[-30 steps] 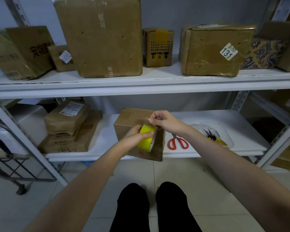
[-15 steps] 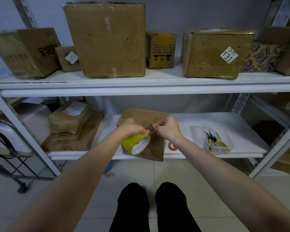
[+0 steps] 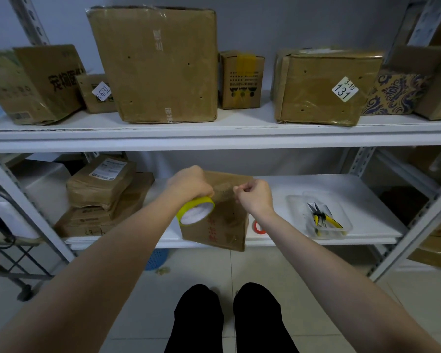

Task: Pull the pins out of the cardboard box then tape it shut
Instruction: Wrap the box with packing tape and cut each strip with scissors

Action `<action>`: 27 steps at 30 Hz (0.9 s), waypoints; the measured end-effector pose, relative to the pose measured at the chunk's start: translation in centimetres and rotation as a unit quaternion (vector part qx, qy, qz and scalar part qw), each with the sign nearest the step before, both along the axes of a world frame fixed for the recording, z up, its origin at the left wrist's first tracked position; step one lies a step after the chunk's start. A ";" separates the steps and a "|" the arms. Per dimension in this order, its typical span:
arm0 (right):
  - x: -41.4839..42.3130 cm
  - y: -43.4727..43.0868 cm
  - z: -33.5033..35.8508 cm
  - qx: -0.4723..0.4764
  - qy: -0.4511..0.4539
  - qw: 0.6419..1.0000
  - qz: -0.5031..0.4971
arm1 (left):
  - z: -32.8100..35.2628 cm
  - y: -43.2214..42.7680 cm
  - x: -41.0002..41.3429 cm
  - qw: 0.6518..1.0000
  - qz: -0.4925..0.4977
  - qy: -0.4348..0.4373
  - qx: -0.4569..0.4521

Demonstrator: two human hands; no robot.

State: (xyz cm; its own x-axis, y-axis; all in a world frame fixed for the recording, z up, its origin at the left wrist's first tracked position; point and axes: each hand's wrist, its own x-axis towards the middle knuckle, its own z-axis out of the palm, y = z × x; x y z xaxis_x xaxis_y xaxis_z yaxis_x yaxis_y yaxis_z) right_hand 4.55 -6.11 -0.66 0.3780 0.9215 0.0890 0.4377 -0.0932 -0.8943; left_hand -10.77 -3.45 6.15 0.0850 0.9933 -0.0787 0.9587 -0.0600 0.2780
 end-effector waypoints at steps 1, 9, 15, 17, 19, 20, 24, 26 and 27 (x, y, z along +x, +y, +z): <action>-0.2 0.1 0.0 0.003 0.009 1.000 -0.003 | 0.3 -0.1 0.2 0.999 0.000 0.034 0.038; 0.7 0.7 -1.0 0.008 0.060 0.998 -0.034 | 0.3 0.9 0.9 0.998 -0.016 0.060 0.021; 1.8 0.5 -0.3 0.025 0.036 0.999 -0.011 | 1.4 2.1 0.1 0.981 -0.014 -0.150 -0.125; 1.9 0.5 0.2 0.028 0.021 0.999 0.002 | 0.9 2.1 -0.2 0.967 0.025 -0.207 -0.146; 2.0 1.0 0.6 0.025 -0.026 0.999 0.016 | -0.4 1.5 0.1 0.954 0.067 -0.247 -0.157; 2.0 1.3 0.8 0.020 -0.063 0.997 0.026 | -1.4 1.2 0.4 0.949 0.088 -0.264 -0.151; 1.2 2.5 1.0 0.001 -0.186 0.979 0.078 | -5.5 0.5 0.6 0.929 0.151 -0.329 -0.077; 0.5 3.2 1.0 -0.010 -0.222 0.969 0.107 | -6.3 -0.1 0.4 0.924 0.158 -0.344 -0.057; 0.2 3.6 0.9 -0.015 -0.237 0.964 0.117 | -6.4 -0.4 0.3 0.924 0.160 -0.345 -0.045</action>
